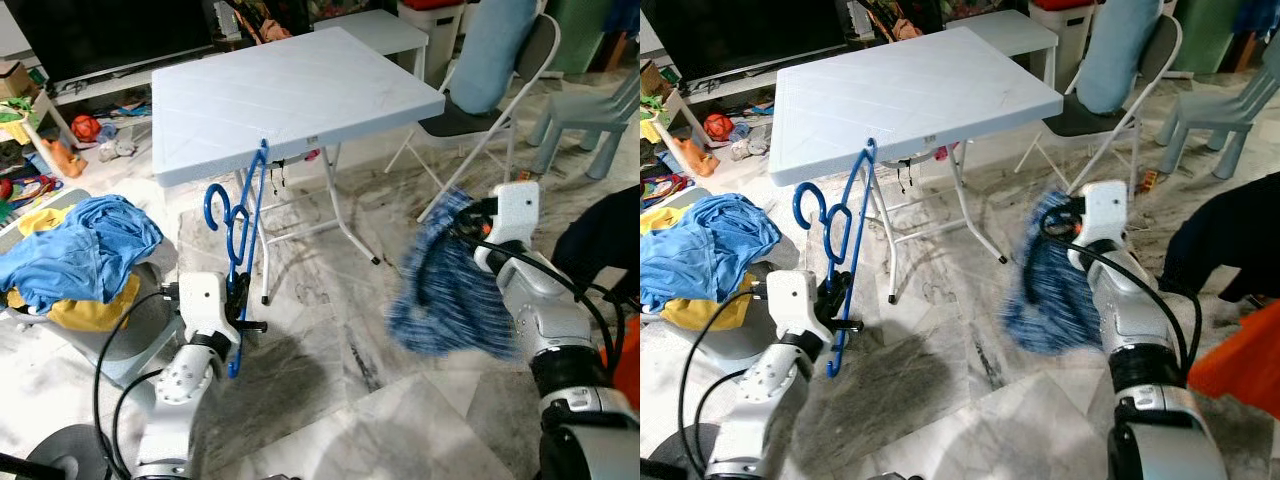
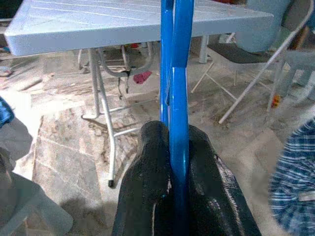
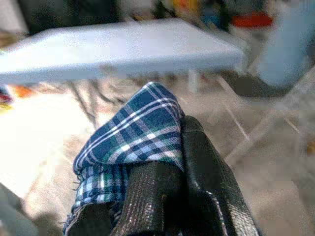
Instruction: Hang hanger
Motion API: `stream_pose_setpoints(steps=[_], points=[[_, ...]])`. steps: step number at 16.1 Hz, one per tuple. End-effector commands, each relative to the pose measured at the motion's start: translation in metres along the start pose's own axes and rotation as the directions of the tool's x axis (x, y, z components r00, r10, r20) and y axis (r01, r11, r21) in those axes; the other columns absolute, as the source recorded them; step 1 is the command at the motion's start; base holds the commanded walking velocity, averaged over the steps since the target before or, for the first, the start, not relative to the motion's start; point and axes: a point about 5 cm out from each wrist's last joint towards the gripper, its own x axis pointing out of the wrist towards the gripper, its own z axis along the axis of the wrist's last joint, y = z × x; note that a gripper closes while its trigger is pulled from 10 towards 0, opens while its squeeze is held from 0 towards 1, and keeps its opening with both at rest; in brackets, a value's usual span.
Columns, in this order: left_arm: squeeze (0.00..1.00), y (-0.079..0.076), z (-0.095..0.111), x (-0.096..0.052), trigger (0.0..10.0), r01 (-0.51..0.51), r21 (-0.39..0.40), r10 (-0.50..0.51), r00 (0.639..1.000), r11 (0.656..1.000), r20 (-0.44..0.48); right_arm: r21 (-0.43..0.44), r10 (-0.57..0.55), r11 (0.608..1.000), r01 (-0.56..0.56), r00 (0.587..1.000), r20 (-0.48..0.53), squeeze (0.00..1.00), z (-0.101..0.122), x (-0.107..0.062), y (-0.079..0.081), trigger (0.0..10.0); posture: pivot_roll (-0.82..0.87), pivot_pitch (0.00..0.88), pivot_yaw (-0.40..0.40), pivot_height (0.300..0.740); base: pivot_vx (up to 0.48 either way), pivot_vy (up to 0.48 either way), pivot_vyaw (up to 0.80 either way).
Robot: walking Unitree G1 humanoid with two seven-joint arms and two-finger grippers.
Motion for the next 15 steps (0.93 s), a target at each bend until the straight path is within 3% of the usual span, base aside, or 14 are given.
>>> stream_pose_setpoints(steps=[1,3,4,5,7,10,12,14,15], points=[[0.00,0.005,0.004,0.000,10.0,-0.043,0.025,0.043,0.999,0.999,0.033,0.009,0.061,0.998,-0.062,0.995,0.073,0.00,0.011,-0.001,0.012,10.0,-0.08,0.000,0.119,0.740,0.000,0.000,0.00],[0.00,0.010,0.011,-0.002,10.0,-0.097,0.022,0.095,0.993,0.995,0.063,-0.100,0.096,0.991,-0.085,0.989,0.112,0.00,0.008,-0.018,0.026,10.0,-0.08,0.000,0.118,0.740,0.000,0.000,0.00],[0.00,0.013,0.013,-0.005,10.0,-0.122,0.023,0.120,0.990,0.992,0.074,-0.087,0.113,0.991,-0.103,0.986,0.119,0.00,0.002,-0.033,0.030,10.0,-0.08,0.000,0.116,0.740,0.000,0.000,0.00],[0.00,0.014,0.012,-0.006,10.0,-0.124,0.025,0.122,0.990,0.992,0.075,-0.081,0.103,0.992,-0.094,0.989,0.109,0.00,-0.001,-0.036,0.030,10.0,-0.08,0.000,0.116,0.740,0.000,0.000,0.00],[0.00,0.018,0.010,-0.014,10.0,-0.145,0.029,0.143,0.987,0.989,0.072,-0.066,0.034,0.997,-0.031,0.998,0.050,0.00,-0.019,-0.054,0.022,10.0,-0.08,0.000,0.120,0.740,0.000,0.000,0.00],[0.00,0.022,0.012,-0.013,10.0,-0.157,0.026,0.155,0.984,0.987,0.088,-0.165,0.062,0.985,-0.057,0.998,0.022,0.00,-0.019,-0.055,0.028,10.0,-0.08,0.000,0.124,0.740,0.000,0.000,0.00],[0.00,0.020,0.014,-0.012,10.0,-0.152,0.030,0.149,0.984,0.988,0.093,-0.133,0.098,0.986,-0.097,0.995,0.003,0.00,-0.019,-0.055,0.035,10.0,-0.08,0.000,0.122,0.740,0.000,0.000,0.00],[0.00,0.018,0.017,-0.012,10.0,-0.152,0.021,0.149,0.983,0.988,0.104,-0.212,0.104,0.971,-0.105,0.994,-0.018,0.00,-0.017,-0.053,0.044,10.0,-0.08,0.000,0.118,0.740,0.000,0.000,0.00],[0.00,0.018,0.020,-0.012,10.0,-0.161,0.014,0.158,0.980,0.987,0.124,-0.162,0.127,0.979,-0.127,0.992,-0.012,0.00,-0.016,-0.053,0.048,10.0,-0.08,0.000,0.113,0.740,0.262,0.000,0.00]])
